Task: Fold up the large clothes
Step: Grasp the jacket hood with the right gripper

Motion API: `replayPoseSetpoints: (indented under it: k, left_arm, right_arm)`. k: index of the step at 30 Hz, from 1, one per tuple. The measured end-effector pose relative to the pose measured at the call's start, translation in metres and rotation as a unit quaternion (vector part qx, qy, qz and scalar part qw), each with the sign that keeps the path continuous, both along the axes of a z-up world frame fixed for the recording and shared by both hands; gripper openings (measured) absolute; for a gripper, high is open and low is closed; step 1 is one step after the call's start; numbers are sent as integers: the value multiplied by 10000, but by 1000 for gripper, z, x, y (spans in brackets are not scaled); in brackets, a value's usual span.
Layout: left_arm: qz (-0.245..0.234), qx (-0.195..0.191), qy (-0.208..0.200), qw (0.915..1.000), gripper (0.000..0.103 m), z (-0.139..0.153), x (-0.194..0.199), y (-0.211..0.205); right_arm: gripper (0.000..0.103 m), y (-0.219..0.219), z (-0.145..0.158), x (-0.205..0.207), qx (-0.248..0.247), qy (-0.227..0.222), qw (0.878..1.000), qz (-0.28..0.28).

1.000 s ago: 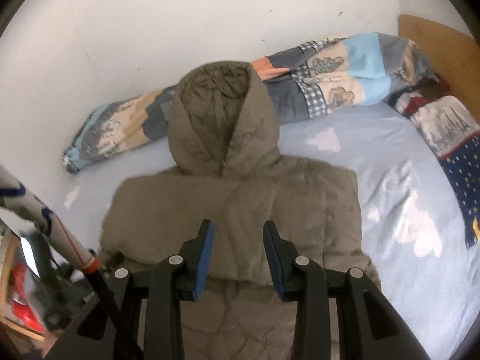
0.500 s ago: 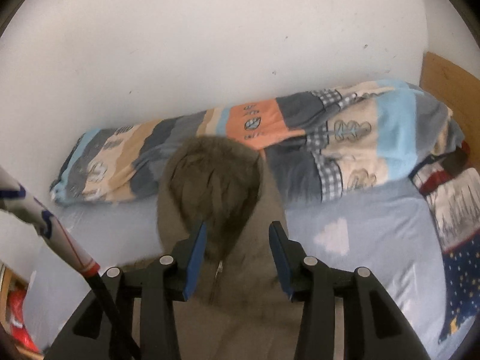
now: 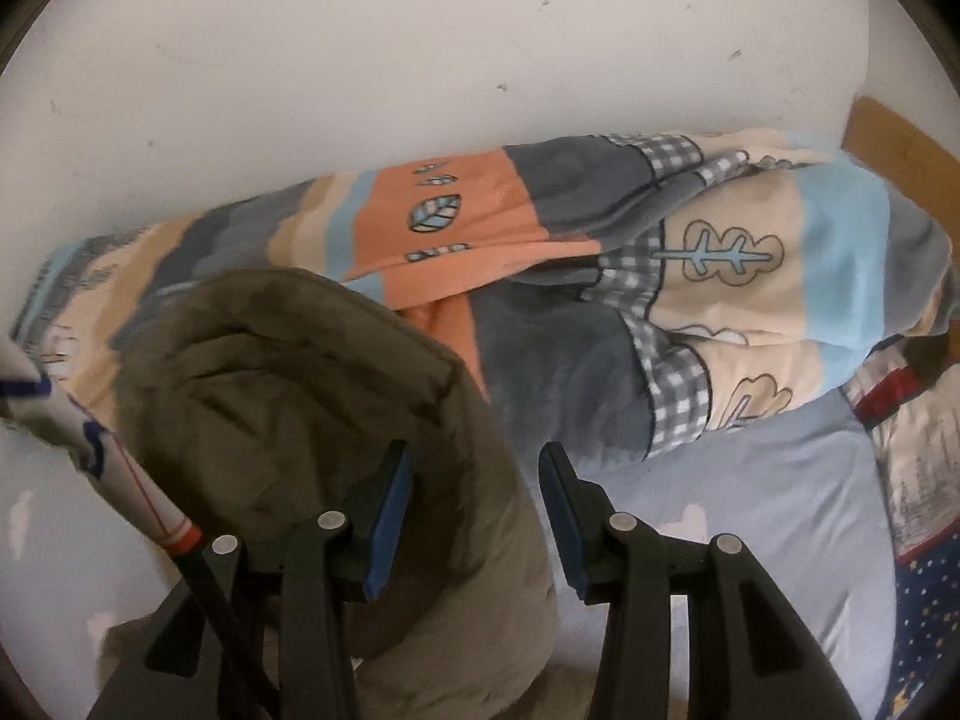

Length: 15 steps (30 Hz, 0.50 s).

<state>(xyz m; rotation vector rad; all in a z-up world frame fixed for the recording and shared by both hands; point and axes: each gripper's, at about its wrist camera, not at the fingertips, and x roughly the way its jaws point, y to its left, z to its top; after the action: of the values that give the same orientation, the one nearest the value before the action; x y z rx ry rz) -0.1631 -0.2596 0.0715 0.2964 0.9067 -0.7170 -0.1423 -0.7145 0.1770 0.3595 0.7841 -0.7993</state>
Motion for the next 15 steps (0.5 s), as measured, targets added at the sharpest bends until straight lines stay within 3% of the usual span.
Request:
replayPoseSetpoints:
  k: [8,12,15]
  left_arm:
    - [-20,-96,22,9999,79,5,-5,0]
    - [-90,-270,-21,9996,79,15,-10,1]
    - [-221,-564,302,9977,79,21,-8,1]
  right_arm:
    - [4,42,31,-47,-578,-391,9974,159]
    - [4,82,57,-97,-734,-599,9944,463]
    - [4,127,70,-143,-948,-810,9889,811]
